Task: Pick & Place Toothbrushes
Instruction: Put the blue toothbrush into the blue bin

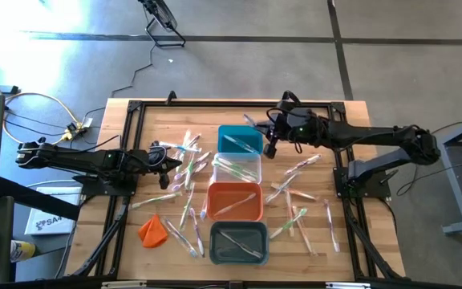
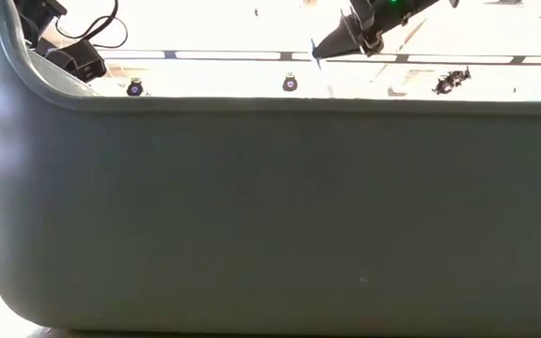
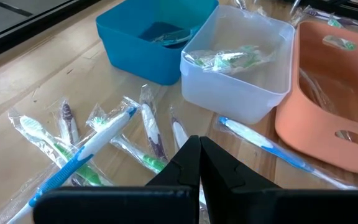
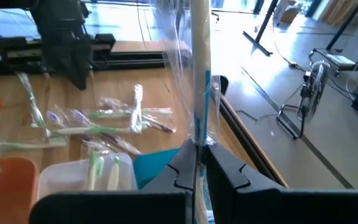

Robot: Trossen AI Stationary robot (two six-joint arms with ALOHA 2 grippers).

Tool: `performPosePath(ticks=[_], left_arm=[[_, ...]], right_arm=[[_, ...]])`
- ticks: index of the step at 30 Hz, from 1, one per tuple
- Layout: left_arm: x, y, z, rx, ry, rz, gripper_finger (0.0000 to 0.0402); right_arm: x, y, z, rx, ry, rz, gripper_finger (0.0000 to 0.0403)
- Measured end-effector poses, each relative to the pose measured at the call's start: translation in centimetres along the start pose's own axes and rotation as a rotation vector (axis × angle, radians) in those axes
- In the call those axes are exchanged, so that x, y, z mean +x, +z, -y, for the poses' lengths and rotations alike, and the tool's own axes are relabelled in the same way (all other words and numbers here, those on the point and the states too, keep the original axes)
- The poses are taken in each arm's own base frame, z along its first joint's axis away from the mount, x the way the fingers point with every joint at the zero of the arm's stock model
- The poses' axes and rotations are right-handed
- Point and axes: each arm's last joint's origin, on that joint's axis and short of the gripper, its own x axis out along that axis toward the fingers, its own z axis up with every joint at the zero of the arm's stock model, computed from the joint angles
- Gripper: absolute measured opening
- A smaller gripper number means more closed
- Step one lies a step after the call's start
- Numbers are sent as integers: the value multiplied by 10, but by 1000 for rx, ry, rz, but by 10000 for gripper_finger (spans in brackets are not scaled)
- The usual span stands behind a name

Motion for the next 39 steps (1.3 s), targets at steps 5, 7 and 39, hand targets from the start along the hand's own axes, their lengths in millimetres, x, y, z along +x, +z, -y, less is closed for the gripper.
performPosePath(ticks=[5,7,39], left_arm=[[0,0,0,1,-3,-4,0],[0,0,0,2,-3,-5,0],[0,-5,-2,17,17,-46,0]], right_arm=[[12,8,-7,4,15,-6,9],[21,12,-9,-10,28,-13,9],[100,-36,14,158,86,-377,9]])
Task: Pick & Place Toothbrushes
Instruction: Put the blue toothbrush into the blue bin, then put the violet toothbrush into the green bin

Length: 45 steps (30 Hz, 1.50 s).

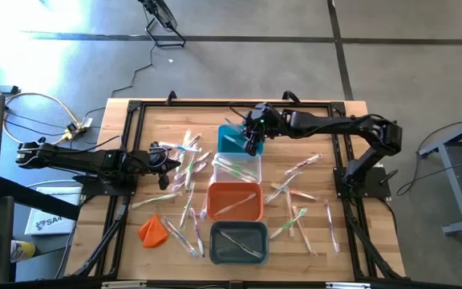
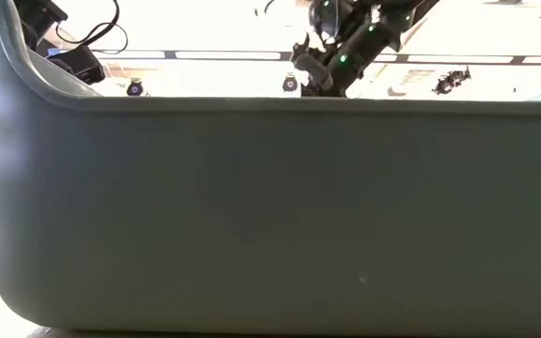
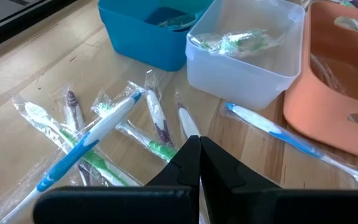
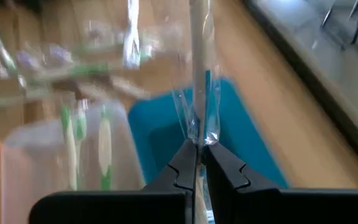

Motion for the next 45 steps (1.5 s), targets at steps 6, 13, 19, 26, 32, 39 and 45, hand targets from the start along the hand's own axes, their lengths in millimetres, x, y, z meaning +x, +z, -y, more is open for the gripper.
performPosePath(ticks=[6,13,19,26,32,39,45], left_arm=[[0,0,0,0,0,-1,0],[0,0,0,0,0,0,0],[0,0,0,0,0,0,0],[0,0,0,0,-1,0,0],[0,0,0,0,-1,0,0],[0,0,0,0,-1,0,0],[0,0,0,0,-1,0,0]], right_arm=[[21,-10,-3,50,-5,-54,9],[31,-15,-1,62,-14,-86,9],[48,-26,-1,65,-9,-148,9],[52,-30,-1,107,-26,-170,32],[52,-30,1,100,-101,-162,95],[52,-30,1,99,-93,-164,151],[37,-20,1,80,-86,-119,148]])
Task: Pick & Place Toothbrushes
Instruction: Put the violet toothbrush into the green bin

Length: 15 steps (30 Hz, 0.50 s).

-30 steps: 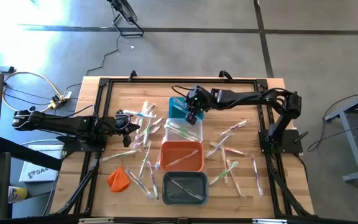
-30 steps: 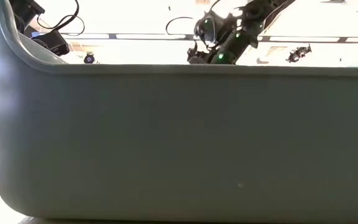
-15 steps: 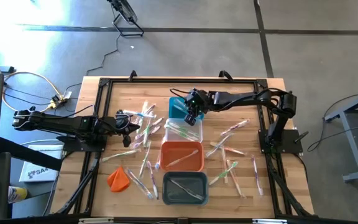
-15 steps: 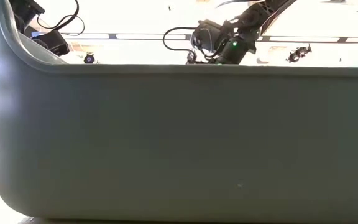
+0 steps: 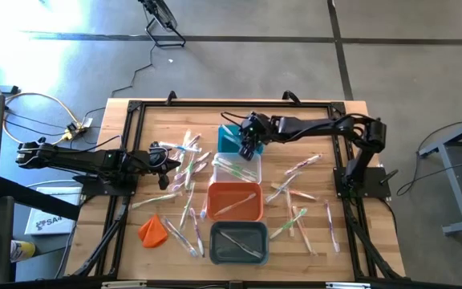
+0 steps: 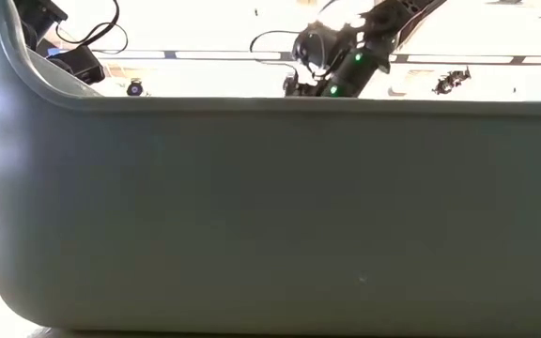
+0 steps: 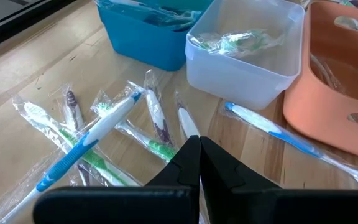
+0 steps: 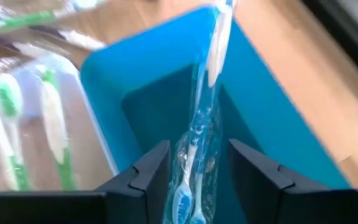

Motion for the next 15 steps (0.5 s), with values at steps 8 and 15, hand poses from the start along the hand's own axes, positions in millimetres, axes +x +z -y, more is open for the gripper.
performPosePath(ticks=[8,15], left_arm=[[0,0,0,0,-1,0,0],[0,0,0,0,-1,0,0]], right_arm=[[-42,17,1,-69,16,139,108],[-73,24,3,-65,25,210,77]])
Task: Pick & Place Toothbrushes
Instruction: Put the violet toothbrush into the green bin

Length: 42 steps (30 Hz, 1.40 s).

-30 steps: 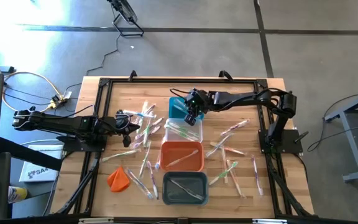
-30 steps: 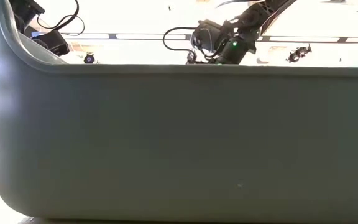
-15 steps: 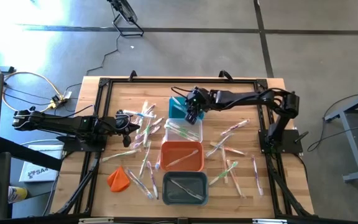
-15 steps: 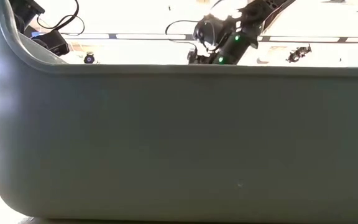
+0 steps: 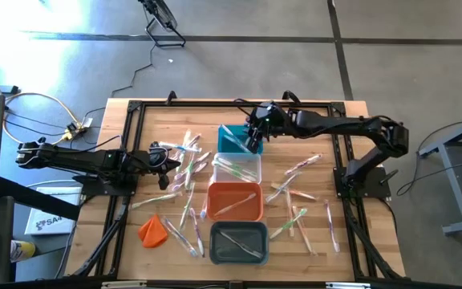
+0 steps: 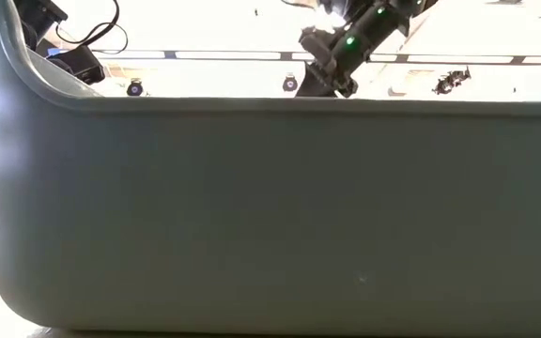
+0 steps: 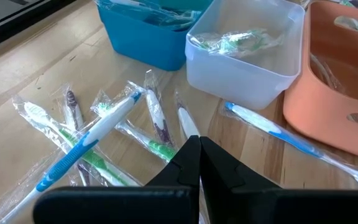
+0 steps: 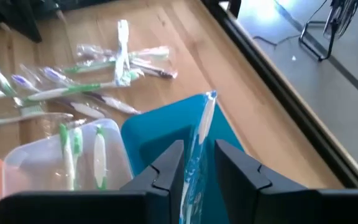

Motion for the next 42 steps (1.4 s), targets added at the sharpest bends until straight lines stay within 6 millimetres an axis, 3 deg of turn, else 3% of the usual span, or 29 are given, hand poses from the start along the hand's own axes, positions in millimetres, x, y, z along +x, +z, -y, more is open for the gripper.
performPosePath(ticks=[15,29,42], left_arm=[[0,0,0,0,0,0,0],[0,0,0,0,0,1,0],[0,0,0,-5,-1,4,0]], right_arm=[[-62,-5,5,-88,22,-91,64],[-69,-32,0,-113,98,-375,64],[-72,-36,-12,-141,127,-402,64]])
